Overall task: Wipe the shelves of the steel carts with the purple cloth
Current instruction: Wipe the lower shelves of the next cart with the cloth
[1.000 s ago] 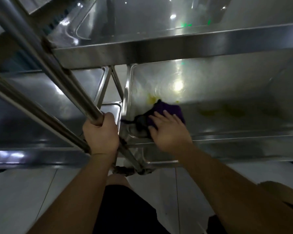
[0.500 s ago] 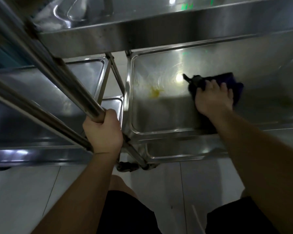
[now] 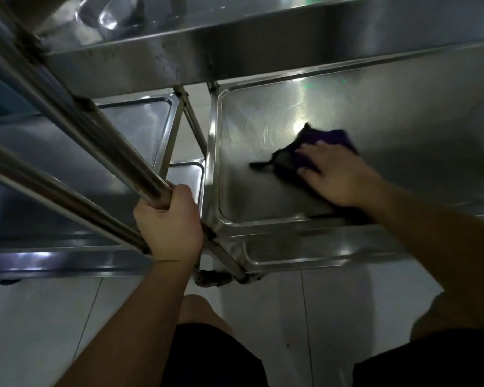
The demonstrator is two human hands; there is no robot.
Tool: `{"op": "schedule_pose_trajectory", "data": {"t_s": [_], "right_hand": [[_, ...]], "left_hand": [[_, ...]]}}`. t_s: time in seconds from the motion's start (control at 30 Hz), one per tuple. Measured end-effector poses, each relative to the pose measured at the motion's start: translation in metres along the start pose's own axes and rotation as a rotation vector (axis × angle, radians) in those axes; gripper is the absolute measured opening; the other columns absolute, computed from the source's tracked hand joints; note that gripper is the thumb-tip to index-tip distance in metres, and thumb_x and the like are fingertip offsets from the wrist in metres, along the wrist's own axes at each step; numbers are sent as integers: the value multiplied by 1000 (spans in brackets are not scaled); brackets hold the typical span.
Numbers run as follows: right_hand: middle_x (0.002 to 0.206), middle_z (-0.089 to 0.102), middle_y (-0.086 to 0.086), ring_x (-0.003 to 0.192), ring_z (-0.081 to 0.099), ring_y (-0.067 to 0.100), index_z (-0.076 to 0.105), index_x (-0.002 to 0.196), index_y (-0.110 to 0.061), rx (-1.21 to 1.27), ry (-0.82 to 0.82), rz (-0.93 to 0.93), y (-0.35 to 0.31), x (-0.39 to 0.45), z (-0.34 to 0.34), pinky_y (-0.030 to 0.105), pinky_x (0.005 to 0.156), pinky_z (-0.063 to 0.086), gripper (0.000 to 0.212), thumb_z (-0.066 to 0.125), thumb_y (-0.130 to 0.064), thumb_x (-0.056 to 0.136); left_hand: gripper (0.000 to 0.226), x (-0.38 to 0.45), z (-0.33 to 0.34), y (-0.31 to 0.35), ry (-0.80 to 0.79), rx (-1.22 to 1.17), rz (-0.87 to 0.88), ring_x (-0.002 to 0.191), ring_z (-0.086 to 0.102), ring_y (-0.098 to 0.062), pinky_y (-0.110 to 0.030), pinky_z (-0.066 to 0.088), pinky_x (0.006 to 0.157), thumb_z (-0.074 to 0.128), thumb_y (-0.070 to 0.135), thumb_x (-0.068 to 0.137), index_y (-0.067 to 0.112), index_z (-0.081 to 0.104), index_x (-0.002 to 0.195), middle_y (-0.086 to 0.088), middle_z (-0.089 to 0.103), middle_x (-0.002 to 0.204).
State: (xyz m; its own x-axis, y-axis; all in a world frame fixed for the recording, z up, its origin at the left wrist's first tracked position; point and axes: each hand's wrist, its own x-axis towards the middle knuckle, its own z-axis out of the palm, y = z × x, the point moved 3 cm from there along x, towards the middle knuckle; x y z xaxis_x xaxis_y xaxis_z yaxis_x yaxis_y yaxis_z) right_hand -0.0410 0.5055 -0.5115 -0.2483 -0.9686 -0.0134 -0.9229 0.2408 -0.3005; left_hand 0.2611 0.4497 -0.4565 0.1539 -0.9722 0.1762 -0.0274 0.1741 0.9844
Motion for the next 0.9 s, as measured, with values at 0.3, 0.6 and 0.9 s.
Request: {"op": "schedule_pose_trajectory", "data": {"t_s": [0.3, 0.6, 0.9], "right_hand": [[150, 50, 16, 145, 37, 37, 49, 144, -12, 63, 133, 489, 25, 113, -14, 56, 123, 19, 54, 33, -42, 102], [163, 41, -2, 152, 32, 28, 43, 155, -31, 57, -65, -150, -128, 140, 39, 50, 124, 18, 57, 34, -53, 103], [163, 38, -17, 154, 24, 9, 42, 156, -39, 207, -230, -393, -131, -39, 49, 34, 127, 8, 65, 25, -64, 99]], "left_hand": [[28, 4, -1, -6, -9, -90, 8, 53, 36, -28, -30, 39, 52, 58, 4, 82, 9, 41, 61, -33, 27, 63], [30, 3, 1, 0, -14, -117, 27, 55, 31, -32, -32, 34, 54, 56, 1, 82, 15, 40, 61, -29, 23, 60], [35, 6, -2, -8, 2, -94, -14, 55, 36, -31, -36, 35, 53, 59, 11, 79, -8, 32, 65, -34, 30, 59]]}}
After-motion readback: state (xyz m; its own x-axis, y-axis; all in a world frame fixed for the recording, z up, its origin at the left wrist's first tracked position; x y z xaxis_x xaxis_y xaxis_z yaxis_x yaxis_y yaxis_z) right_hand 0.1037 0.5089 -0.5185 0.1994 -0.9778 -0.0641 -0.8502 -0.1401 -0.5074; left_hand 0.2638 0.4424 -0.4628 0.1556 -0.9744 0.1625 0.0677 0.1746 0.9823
